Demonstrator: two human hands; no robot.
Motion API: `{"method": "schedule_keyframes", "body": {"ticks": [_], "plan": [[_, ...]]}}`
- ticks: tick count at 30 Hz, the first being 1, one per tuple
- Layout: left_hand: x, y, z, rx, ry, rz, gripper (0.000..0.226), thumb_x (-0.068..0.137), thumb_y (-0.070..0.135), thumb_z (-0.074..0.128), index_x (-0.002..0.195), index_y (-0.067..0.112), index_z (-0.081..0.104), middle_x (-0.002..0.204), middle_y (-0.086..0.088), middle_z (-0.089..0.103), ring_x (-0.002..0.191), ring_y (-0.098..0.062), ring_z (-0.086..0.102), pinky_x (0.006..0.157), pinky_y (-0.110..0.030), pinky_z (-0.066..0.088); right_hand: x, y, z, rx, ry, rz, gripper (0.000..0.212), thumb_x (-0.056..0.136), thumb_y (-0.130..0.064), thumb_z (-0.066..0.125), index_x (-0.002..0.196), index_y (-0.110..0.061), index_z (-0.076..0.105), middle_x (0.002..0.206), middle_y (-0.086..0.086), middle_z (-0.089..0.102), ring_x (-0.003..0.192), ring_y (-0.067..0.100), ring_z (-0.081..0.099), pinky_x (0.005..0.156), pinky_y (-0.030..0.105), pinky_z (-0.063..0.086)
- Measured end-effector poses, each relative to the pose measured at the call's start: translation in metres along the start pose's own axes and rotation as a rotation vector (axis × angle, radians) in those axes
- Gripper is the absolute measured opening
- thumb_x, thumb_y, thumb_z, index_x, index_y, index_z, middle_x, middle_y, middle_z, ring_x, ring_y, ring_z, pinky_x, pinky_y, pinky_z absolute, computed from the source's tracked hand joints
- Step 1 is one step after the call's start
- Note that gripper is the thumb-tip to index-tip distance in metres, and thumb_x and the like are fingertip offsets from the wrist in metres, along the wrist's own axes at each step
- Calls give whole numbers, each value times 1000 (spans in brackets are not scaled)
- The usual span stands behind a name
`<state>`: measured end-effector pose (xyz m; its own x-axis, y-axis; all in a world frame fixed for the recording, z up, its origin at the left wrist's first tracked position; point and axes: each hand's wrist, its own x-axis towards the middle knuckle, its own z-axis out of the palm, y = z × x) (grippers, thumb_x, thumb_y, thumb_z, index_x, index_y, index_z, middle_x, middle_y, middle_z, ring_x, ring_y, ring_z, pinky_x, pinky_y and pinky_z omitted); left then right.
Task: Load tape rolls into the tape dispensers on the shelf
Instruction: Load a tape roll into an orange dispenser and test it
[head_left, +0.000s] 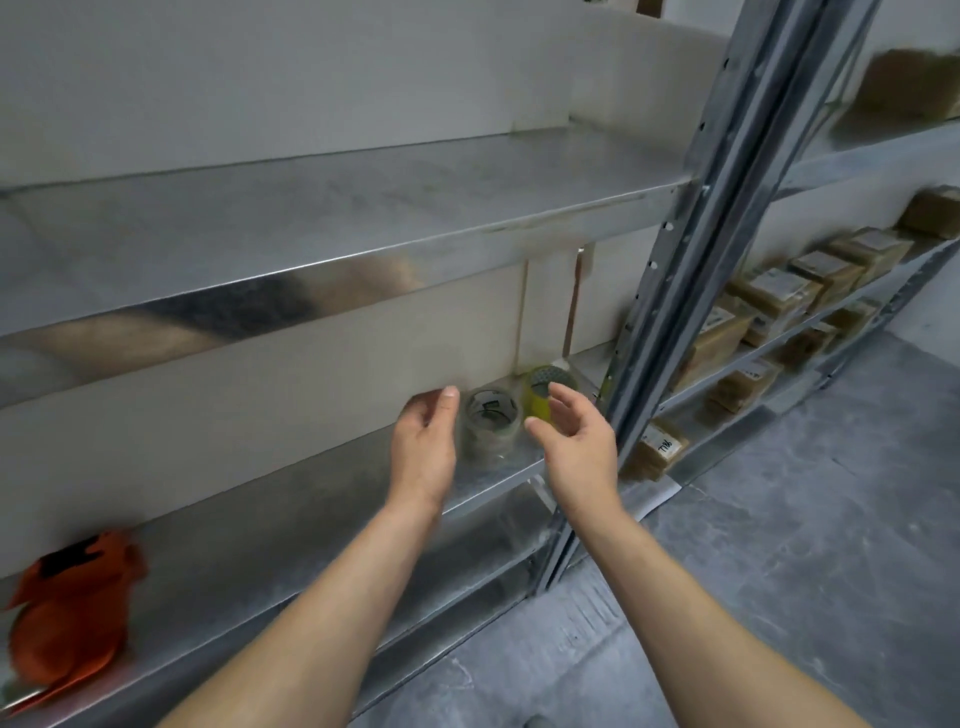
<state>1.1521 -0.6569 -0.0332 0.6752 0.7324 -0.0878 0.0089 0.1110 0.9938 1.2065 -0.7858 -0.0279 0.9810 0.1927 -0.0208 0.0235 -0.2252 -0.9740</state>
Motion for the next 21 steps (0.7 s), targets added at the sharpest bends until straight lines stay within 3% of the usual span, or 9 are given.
{"method": "schedule_keyframes", "body": {"ticks": [2, 4, 5, 9, 12, 16, 21], "plan": [[10, -2, 5, 15, 53, -10, 15, 97, 34, 55, 95, 22, 63, 98, 14, 65, 109, -18, 62, 103, -49, 46, 21, 8, 2, -51, -64, -15, 54, 83, -13, 73, 134, -24, 58, 134, -6, 60, 124, 8, 54, 108, 32, 44], [17, -2, 11, 24, 103, -20, 15, 96, 34, 56, 92, 23, 64, 99, 14, 66, 110, -20, 62, 102, -50, 46, 41, 13, 2, -147, -161, -22, 57, 85, -10, 70, 138, -24, 53, 136, -12, 55, 108, -10, 55, 95, 11, 41], [21, -1, 13, 20, 131, -32, 14, 95, 34, 56, 89, 24, 64, 98, 13, 66, 109, -22, 62, 101, -50, 46, 51, 15, 3, -222, -211, -28, 58, 86, -7, 67, 139, -25, 52, 134, -13, 55, 100, -12, 56, 89, 6, 41], [33, 0, 21, 51, 221, -54, 19, 88, 41, 58, 81, 25, 65, 90, 10, 65, 104, -29, 63, 94, -53, 47, 89, 25, 11, -544, -438, -121, 64, 80, 4, 54, 138, -25, 53, 137, 1, 60, 118, 20, 59, 103, 33, 48], [36, -2, 26, 50, 267, -88, 25, 91, 39, 57, 87, 16, 65, 89, 5, 64, 106, -34, 61, 92, -53, 48, 109, 30, 19, -752, -595, -249, 66, 79, 3, 53, 140, -21, 52, 144, 3, 54, 132, 25, 50, 109, 28, 41], [39, -1, 32, 92, 303, -87, 52, 81, 51, 52, 93, 2, 62, 90, -6, 61, 96, -35, 62, 90, -58, 46, 127, 41, 31, -882, -728, -325, 67, 77, -2, 57, 141, -22, 50, 149, 4, 49, 135, 24, 47, 109, 29, 42], [42, -5, 31, 83, 385, -132, 36, 94, 39, 55, 94, 4, 62, 92, -6, 63, 103, -36, 61, 89, -54, 49, 142, 53, 42, -1039, -847, -327, 74, 73, -6, 71, 141, -27, 49, 149, 3, 47, 134, 26, 48, 103, 35, 49]]}}
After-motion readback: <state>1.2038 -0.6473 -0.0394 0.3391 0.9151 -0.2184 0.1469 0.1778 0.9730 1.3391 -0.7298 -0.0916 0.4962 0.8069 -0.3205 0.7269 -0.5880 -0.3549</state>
